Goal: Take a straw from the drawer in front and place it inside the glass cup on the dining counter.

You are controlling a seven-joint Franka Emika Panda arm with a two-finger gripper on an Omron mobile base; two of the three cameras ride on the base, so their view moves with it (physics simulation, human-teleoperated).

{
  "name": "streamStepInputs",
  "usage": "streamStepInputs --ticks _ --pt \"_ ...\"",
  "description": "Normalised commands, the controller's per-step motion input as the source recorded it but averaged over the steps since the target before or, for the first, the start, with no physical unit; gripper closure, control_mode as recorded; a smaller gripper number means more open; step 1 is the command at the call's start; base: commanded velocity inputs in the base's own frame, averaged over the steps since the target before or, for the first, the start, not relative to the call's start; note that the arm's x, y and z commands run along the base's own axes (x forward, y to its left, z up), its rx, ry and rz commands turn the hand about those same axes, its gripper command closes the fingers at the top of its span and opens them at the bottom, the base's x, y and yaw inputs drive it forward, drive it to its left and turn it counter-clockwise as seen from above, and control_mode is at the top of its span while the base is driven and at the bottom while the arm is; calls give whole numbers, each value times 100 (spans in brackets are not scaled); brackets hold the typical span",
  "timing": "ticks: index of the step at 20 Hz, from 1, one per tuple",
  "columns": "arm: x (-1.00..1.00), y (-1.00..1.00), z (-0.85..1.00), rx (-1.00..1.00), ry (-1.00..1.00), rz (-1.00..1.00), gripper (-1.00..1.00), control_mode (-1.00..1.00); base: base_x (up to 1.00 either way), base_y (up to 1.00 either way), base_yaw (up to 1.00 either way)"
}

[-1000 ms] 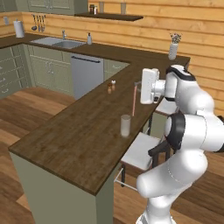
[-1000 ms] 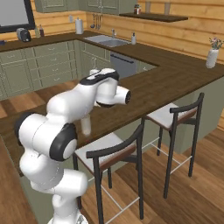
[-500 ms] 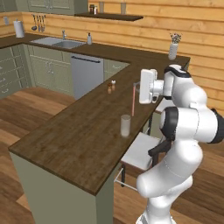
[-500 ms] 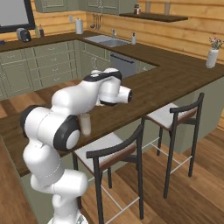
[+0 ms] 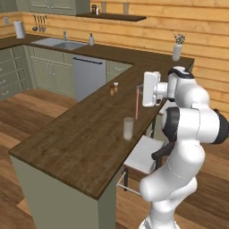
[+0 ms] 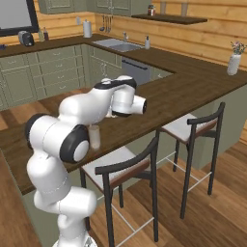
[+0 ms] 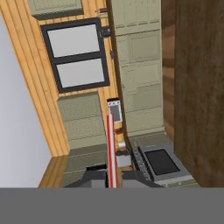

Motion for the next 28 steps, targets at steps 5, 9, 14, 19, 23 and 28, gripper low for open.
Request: streamStepInputs --ticks 5,9,14,19,23,28 --pt "16 0 -20 0 0 3 100 -100 0 0 0" --pt "12 0 -22 0 0 3 100 -100 0 0 0" --pt "17 0 -16 0 0 3 100 -100 0 0 0" --pt "23 13 -7 0 0 4 100 -100 0 0 0" --pt "26 16 -1 0 0 3 100 -100 0 0 0" --pt "8 1 -16 -2 -2 2 100 -100 0 0 0"
